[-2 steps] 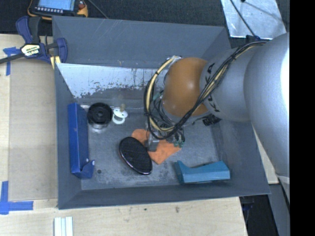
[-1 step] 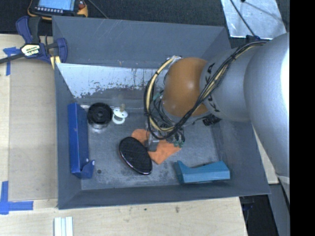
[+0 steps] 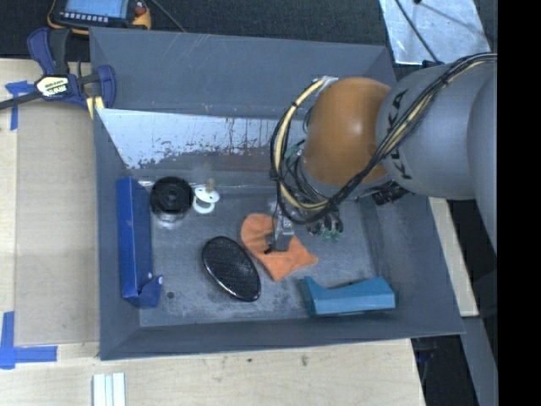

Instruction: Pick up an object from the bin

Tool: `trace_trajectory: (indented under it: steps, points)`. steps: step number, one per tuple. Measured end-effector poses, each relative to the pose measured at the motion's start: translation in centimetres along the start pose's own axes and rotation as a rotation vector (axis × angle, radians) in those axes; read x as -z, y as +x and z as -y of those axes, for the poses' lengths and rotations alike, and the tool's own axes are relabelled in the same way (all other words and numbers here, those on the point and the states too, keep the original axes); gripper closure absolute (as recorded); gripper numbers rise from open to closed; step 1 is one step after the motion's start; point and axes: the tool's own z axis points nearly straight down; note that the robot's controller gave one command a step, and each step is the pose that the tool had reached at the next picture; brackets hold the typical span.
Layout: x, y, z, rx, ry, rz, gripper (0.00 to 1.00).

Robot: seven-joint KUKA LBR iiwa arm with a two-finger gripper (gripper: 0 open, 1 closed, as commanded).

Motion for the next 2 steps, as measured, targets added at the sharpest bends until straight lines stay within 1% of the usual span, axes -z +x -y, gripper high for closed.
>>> trace_trajectory:
  steps: [1, 2]
  points:
    - [6.3, -4.1, -0.7, -0.005, 0.0, 0.007, 1.0]
    - [9.3, -4.1, -0.1, 0.002, 0.0, 0.008, 1.0]
